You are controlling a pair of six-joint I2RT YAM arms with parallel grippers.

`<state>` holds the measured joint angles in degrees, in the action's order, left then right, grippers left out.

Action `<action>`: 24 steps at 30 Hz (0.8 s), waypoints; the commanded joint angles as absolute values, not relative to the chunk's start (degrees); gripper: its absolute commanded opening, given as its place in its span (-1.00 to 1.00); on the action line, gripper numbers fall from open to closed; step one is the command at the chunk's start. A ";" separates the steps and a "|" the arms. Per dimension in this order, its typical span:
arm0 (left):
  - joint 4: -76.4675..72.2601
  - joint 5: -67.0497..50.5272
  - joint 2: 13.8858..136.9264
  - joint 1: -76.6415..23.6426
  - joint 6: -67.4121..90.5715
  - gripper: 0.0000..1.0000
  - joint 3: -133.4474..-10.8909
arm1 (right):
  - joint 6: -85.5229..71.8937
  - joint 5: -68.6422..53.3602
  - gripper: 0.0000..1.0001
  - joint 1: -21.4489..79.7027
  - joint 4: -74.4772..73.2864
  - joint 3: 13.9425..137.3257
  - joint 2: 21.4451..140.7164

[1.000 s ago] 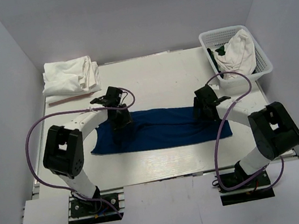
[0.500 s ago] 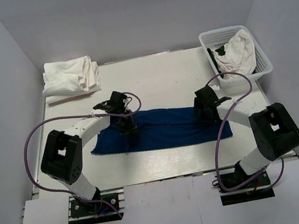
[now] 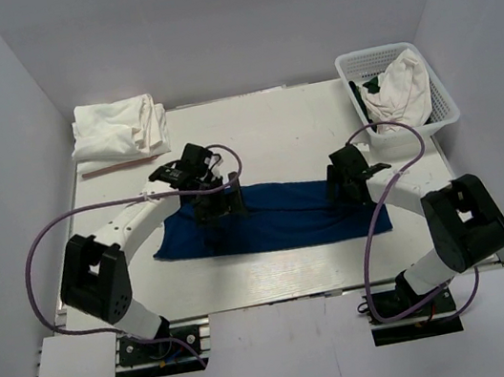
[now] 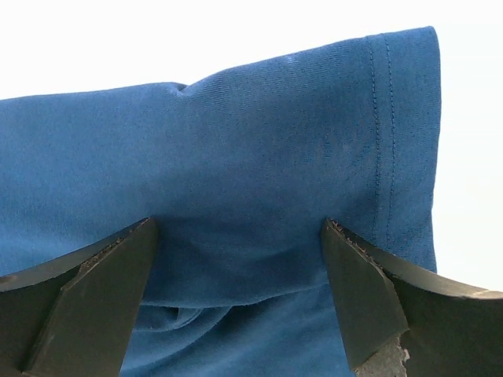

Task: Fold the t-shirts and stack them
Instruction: Fold the other side of the tshirt into a rectangle

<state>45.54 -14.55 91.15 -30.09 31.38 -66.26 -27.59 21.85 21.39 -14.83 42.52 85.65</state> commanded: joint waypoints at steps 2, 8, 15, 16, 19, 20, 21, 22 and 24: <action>41.59 -25.22 83.42 -30.23 26.28 1.00 -68.99 | -24.52 20.48 0.81 21.27 -15.56 42.19 83.59; 45.43 -8.30 83.14 -29.09 28.12 1.00 -68.46 | -21.71 19.07 0.81 21.71 -15.20 42.54 81.40; 43.07 -4.50 88.77 -28.48 32.86 1.00 -67.94 | -14.00 9.89 0.81 22.15 -13.80 43.24 75.69; 43.07 -1.61 88.16 -27.78 33.39 1.00 -67.94 | -12.84 5.41 0.81 22.32 -12.58 43.68 75.33; 42.46 5.68 86.92 -26.37 36.29 1.00 -66.45 | -8.45 -7.77 0.81 24.95 -9.16 45.34 73.74; 42.45 6.84 86.31 -25.15 37.08 1.00 -65.75 | -6.52 -11.91 0.81 26.53 -8.53 45.87 73.91; 41.84 7.46 86.31 -24.44 37.09 1.00 -65.74 | -6.42 -13.26 0.81 28.46 -8.09 48.49 75.66; 41.84 7.47 86.31 -23.91 37.61 1.00 -65.13 | -5.98 -17.71 0.81 30.30 -7.82 49.65 76.63; 42.36 4.25 85.35 -22.07 39.02 1.00 -65.13 | -6.41 -19.33 0.81 32.85 -7.82 54.28 81.62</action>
<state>42.87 2.63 88.97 -24.01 36.10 -65.76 -9.80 -7.62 29.28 -11.88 47.48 77.32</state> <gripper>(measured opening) 0.996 0.905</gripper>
